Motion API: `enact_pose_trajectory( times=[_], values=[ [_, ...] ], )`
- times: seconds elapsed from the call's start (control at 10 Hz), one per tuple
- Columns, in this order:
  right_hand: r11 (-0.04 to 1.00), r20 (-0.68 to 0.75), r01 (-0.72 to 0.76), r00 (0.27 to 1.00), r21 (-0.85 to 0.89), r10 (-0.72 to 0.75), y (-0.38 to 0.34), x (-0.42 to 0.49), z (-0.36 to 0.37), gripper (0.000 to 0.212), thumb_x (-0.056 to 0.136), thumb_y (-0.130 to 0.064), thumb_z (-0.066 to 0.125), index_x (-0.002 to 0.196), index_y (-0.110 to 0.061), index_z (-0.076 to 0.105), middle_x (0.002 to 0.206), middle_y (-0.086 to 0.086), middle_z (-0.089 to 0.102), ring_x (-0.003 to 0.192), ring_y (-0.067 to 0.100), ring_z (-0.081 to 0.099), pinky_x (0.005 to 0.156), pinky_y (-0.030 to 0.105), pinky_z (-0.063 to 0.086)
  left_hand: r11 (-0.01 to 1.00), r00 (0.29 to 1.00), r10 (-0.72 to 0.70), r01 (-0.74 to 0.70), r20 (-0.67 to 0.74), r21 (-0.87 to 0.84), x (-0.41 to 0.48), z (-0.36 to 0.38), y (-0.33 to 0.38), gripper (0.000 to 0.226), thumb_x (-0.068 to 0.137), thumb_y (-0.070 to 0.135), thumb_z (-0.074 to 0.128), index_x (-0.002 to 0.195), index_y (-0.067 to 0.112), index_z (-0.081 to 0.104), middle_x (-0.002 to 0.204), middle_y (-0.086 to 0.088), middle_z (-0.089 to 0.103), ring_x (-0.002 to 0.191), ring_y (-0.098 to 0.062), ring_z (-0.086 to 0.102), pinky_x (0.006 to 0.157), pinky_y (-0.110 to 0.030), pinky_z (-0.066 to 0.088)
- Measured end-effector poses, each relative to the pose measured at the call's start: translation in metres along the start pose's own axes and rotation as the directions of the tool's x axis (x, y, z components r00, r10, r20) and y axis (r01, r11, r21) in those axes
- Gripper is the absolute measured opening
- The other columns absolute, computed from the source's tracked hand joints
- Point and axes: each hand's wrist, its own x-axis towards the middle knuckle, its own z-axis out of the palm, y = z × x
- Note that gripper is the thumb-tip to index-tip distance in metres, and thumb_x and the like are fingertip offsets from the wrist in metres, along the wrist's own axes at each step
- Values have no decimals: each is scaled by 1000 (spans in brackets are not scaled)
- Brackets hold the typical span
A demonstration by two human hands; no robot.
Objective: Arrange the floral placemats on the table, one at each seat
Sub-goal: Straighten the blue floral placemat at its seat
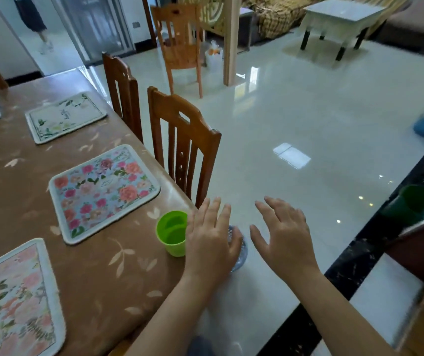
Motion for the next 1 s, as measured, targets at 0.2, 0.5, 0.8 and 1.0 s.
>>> enact_pose_trajectory(
  times=[0.2, 0.5, 0.8, 1.0],
  values=[
    [998, -53, -52, 997, -29, 51, 50, 24, -6, 45, 71, -19, 75, 111, -6, 61, 113, 19, 64, 107, 37, 59, 87, 61, 43, 998, 997, 60, -60, 38, 1, 39, 34, 24, 43, 78, 25, 58, 117, 7, 58, 122, -15, 61, 117, -34, 52, 95, -55, 39],
    [994, -56, -88, 995, -58, 85, 143, 110, -2, 43, 77, -20, 70, 115, -6, 58, 119, 18, 61, 113, 36, 55, 92, 60, 40, 993, 995, 97, -96, 13, -76, 142, 116, 69, 40, 81, 23, 59, 118, 7, 57, 125, -16, 58, 121, -34, 49, 97, -56, 39],
    [996, -7, -3, 1000, -91, 2, 217, 237, 9, 43, 76, -19, 70, 114, -5, 58, 117, 18, 62, 112, 37, 56, 91, 60, 40, 995, 999, -22, 18, -34, -97, 266, 184, 89, 40, 81, 23, 54, 115, 4, 58, 122, -18, 60, 118, -36, 51, 96, -56, 40],
    [998, 8, 61, 998, -23, -60, 234, 298, 25, 43, 74, -18, 72, 113, -5, 60, 115, 18, 63, 110, 37, 57, 90, 59, 42, 995, 995, -94, 93, -33, -38, 314, 198, 80, 42, 77, 15, 67, 116, 4, 58, 124, -18, 58, 120, -36, 49, 96, -58, 39]
  ],
)
